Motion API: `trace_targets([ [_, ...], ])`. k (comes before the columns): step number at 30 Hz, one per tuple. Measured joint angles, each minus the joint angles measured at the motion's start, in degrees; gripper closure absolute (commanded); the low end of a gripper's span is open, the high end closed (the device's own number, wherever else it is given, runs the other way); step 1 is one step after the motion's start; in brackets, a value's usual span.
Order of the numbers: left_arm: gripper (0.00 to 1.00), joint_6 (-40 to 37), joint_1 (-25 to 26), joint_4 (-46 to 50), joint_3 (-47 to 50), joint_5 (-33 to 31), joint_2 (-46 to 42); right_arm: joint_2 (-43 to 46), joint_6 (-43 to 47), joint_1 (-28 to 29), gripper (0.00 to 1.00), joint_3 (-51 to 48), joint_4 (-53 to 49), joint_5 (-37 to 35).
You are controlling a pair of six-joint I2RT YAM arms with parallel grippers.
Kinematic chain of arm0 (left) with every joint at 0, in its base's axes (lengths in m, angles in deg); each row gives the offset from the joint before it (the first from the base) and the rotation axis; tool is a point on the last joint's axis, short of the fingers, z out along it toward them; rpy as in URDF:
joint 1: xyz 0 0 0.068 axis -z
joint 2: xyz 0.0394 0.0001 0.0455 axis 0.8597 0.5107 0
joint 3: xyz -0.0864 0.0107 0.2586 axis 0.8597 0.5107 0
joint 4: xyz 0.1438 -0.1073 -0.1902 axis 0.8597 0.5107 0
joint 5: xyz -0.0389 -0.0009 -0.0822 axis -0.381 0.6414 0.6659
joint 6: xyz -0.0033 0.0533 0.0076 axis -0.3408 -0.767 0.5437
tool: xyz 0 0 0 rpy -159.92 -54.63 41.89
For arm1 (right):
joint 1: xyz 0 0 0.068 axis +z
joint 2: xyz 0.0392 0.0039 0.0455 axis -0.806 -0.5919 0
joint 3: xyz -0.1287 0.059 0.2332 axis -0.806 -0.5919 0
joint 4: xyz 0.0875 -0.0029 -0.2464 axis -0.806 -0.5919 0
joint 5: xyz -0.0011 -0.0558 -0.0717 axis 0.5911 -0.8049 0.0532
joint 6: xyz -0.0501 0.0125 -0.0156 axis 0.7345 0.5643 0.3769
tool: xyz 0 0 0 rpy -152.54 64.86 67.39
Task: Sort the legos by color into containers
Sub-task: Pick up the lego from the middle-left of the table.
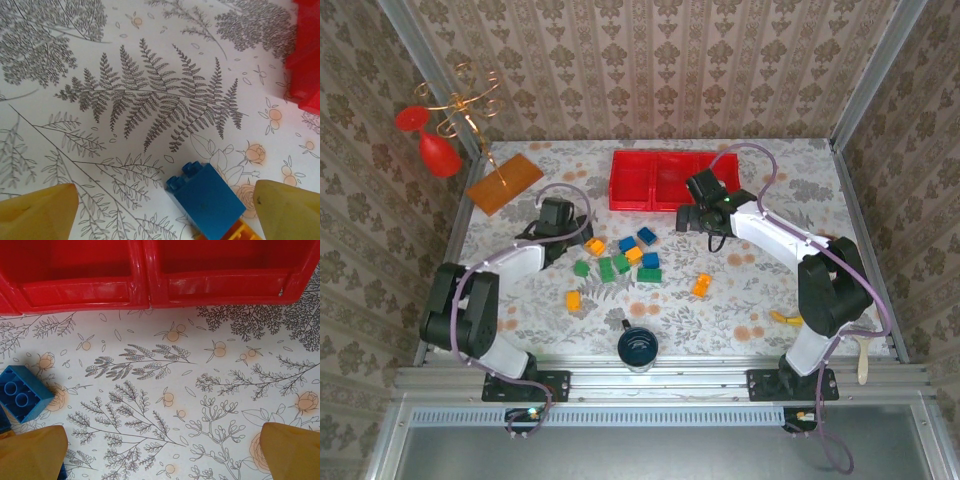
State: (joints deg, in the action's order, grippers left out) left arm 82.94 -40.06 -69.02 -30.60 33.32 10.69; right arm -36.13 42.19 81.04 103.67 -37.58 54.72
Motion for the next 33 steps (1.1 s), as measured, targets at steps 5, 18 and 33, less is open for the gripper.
trace_targets([
  [5, 0.13, 2.84, 0.04, 0.72, -2.23, 0.04, 4.28, -0.02, -0.96, 0.28, 0.0, -0.72, 0.37, 0.02],
  [18, 0.22, 6.71, 2.38, 0.61, -4.85, 1.81, 10.54, 0.0, -1.64, 0.46, 0.0, -1.27, 0.39, 0.2],
  [33, 0.38, 6.16, 3.67, 0.15, -8.87, 4.42, 14.14, -0.02, -2.25, 0.46, 0.0, -1.25, 0.37, 0.2],
])
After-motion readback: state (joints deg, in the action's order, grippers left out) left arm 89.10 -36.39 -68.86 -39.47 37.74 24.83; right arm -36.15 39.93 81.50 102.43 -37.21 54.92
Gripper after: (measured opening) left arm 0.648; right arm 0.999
